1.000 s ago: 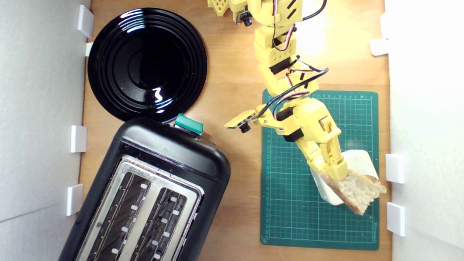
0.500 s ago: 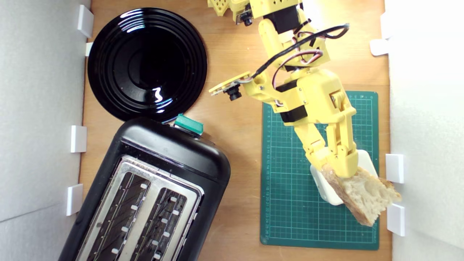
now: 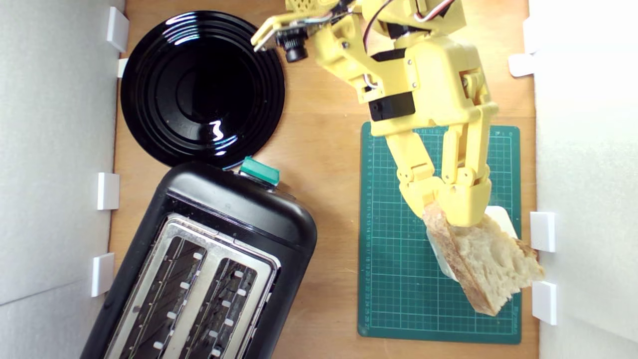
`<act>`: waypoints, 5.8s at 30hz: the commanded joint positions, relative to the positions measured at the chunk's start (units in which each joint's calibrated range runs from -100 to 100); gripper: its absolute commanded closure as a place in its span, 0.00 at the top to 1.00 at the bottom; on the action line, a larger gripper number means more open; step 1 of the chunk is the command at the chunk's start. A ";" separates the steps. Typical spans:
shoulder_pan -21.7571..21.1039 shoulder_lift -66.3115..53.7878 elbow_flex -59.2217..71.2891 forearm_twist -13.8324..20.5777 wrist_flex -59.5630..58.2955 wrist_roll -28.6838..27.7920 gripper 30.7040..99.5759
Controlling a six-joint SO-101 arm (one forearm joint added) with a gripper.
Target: Pick bread and place in toaster
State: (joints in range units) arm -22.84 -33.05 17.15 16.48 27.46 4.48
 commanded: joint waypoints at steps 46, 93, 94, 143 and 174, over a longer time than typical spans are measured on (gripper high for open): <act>21.79 6.85 -48.25 5.91 34.74 34.63 0.36; 24.93 15.25 -48.25 18.42 34.66 36.57 0.36; 25.17 15.67 -48.25 18.42 34.66 36.57 0.36; 27.91 28.64 -53.15 18.33 30.73 36.04 0.36; 32.83 42.29 -53.06 14.07 22.37 35.26 0.37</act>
State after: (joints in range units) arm 7.92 9.79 -32.96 31.50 52.80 39.35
